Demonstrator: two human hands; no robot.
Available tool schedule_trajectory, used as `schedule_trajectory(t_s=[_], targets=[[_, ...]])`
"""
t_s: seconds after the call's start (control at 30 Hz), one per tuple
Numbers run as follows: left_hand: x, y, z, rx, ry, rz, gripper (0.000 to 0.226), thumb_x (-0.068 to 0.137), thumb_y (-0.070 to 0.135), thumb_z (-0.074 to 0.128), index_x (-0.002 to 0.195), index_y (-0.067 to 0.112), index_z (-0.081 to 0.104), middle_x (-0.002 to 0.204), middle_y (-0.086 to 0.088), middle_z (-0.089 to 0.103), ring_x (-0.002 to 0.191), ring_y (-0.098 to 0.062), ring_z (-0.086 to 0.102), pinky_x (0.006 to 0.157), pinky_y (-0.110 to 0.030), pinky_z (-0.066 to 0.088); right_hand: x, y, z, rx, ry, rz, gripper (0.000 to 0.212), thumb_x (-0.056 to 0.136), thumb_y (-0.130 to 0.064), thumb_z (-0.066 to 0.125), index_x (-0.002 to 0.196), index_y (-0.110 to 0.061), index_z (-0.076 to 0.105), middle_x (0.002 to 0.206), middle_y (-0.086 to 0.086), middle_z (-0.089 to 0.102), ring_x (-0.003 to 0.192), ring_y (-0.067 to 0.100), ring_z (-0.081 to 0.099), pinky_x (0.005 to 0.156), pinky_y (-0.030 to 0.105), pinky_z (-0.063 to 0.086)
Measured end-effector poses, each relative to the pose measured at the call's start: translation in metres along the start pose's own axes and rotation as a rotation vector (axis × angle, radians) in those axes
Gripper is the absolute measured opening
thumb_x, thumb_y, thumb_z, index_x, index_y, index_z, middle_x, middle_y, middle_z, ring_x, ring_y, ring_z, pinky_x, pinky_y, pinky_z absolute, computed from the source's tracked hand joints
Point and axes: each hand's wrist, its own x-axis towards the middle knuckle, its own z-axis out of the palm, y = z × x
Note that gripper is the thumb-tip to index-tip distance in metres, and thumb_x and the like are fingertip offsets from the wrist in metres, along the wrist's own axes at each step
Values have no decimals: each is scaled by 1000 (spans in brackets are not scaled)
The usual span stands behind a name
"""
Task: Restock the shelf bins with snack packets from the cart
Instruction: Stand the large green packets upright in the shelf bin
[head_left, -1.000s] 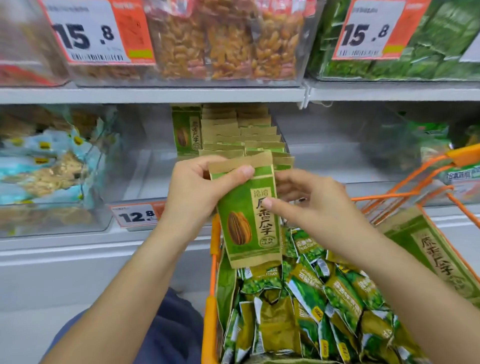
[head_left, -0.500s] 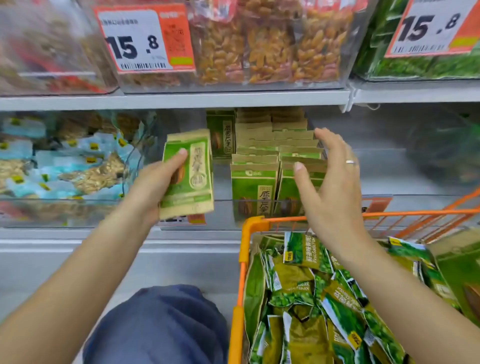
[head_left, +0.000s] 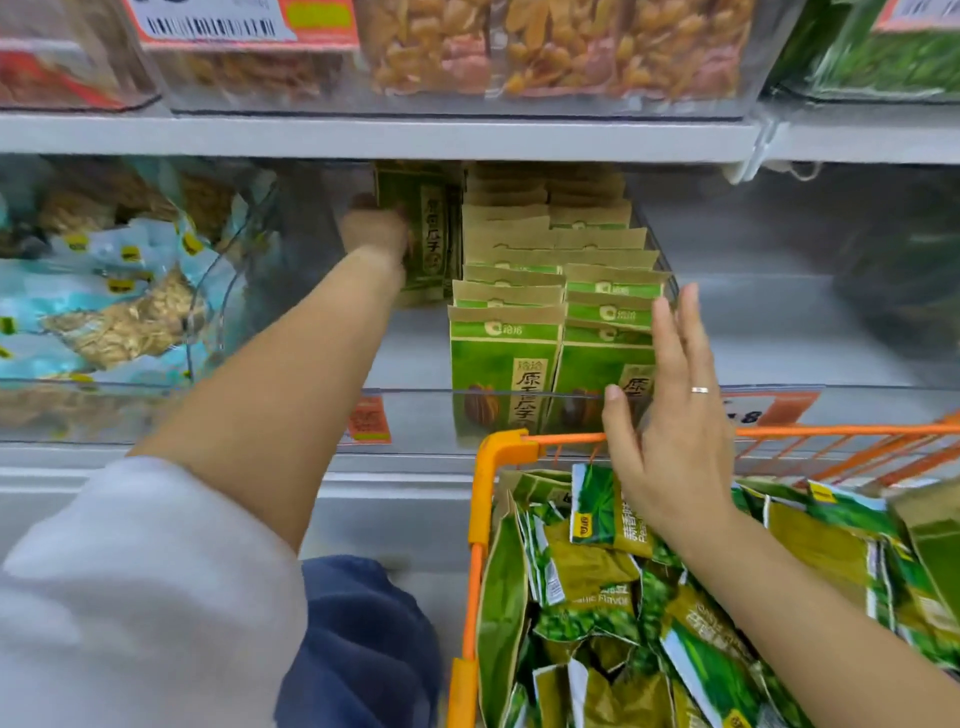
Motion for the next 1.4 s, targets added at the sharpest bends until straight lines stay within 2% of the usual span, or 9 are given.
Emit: schedule_trajectory(t_s=[0.07, 0.2, 0.3, 0.4, 0.53, 0.67, 1.03, 1.17, 1.4], targets=[[3, -9, 6, 155, 61, 60, 34, 98, 20, 51, 128, 3, 54, 128, -14, 60, 121, -28, 55, 88, -31, 44, 0, 0, 1, -14, 9, 11, 68, 93, -27, 44, 150, -26, 7, 159, 3, 11, 101, 33, 62, 61, 23, 32], [1, -34, 18, 286, -42, 79, 50, 93, 24, 61, 132, 2, 39, 130, -16, 55, 120, -33, 53, 93, -36, 44, 1, -3, 2, -30, 22, 11, 67, 93, -27, 43, 150, -25, 8, 158, 2, 12, 98, 32, 63, 62, 23, 32], [0, -36, 16, 196, -195, 35, 66, 85, 5, 65, 139, 0, 28, 132, -19, 49, 121, -34, 50, 92, -38, 45, 2, -3, 2, -27, 33, 1, 68, 93, -25, 44, 150, -24, 9, 158, 4, 13, 115, 29, 56, 63, 24, 33], [-2, -37, 14, 337, -272, 42, 86, 81, 0, 69, 148, 0, 15, 142, -19, 43, 129, -34, 43, 103, -39, 41, 1, -2, 2, -19, 36, -5, 68, 92, -25, 44, 151, -24, 10, 159, 4, 13, 129, 24, 43, 63, 24, 35], [-4, -40, 16, 503, -143, 100, 64, 90, 1, 57, 145, 0, 26, 140, -22, 45, 128, -37, 45, 102, -37, 37, 1, -2, 3, -13, 41, -12, 68, 92, -25, 44, 150, -24, 11, 159, 4, 14, 133, 20, 36, 64, 24, 37], [7, -40, 15, 538, -107, 139, 56, 84, 14, 69, 130, 2, 41, 134, -18, 49, 123, -36, 50, 99, -39, 41, 1, -1, 3, -10, 43, -12, 68, 91, -23, 46, 150, -23, 12, 158, 6, 15, 131, 20, 36, 66, 26, 39], [4, -35, 22, 447, 26, 267, 47, 92, 13, 56, 131, 1, 33, 127, -23, 54, 115, -40, 54, 88, -43, 43, 2, -1, 4, -14, 43, -22, 68, 90, -19, 49, 149, -21, 16, 158, 10, 17, 128, 22, 40, 63, 27, 39], [1, -36, 28, 369, -58, 158, 41, 100, 13, 39, 137, -2, 31, 137, -25, 45, 125, -40, 46, 101, -43, 38, 1, 0, 4, -17, 37, -19, 70, 90, -19, 50, 150, -23, 14, 158, 7, 15, 125, 26, 48, 62, 26, 36], [8, -45, 29, 260, -168, 127, 58, 93, 16, 54, 142, 4, 25, 136, -20, 49, 123, -36, 49, 97, -38, 39, 2, 0, 3, -14, 39, -22, 68, 90, -19, 49, 149, -22, 15, 158, 10, 17, 125, 25, 47, 62, 25, 36]])
